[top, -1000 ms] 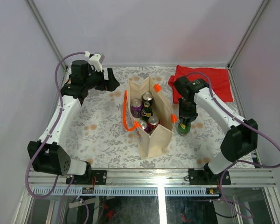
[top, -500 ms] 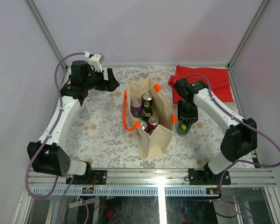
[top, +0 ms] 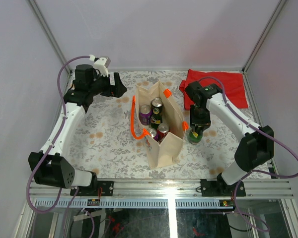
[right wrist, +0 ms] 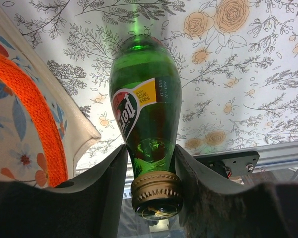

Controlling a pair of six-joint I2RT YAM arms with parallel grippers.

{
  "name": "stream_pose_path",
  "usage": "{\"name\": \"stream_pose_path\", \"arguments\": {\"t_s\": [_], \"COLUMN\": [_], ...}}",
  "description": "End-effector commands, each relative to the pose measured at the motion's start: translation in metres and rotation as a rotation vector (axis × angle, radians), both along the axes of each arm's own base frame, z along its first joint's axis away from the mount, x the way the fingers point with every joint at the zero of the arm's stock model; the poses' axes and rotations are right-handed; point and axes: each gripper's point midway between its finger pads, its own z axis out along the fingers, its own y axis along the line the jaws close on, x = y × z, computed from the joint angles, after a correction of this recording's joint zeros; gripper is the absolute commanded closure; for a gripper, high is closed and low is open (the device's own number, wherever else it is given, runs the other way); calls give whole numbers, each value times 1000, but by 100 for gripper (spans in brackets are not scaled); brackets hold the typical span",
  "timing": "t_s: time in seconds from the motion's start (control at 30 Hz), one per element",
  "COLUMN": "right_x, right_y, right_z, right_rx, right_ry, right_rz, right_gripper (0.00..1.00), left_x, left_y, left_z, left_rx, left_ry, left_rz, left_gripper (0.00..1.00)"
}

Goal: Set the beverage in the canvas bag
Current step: Pick up the drink from the center of the board.

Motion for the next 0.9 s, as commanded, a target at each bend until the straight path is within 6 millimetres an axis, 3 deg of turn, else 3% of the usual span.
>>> {"name": "stream_pose_path", "arguments": {"t_s": [0.0,0.03,0.13,0.4,0.87], "right_x": [10,10,11,12,31], "right_y": [2,3,6,7,4], "right_z": [6,6,6,13,55], "right_rx": [5,10,27,49,54], "right_ry": [-28,-25,-19,-33,-107], "right_rz": [-3,-2,3,11,21], "right_gripper": [57,64,99,100,100], "left_x": [-3,-3,-3,-4,-4], "left_y": [3,3,3,2,3], "left_z": [7,7,7,8,6], "left_rx": [-1,-1,-1,-1,-3], "left_ry": [-19,-20,-21,-23,-18], "left_rz": [11,12,11,10,11], "left_gripper": [11,11,11,11,11]}}
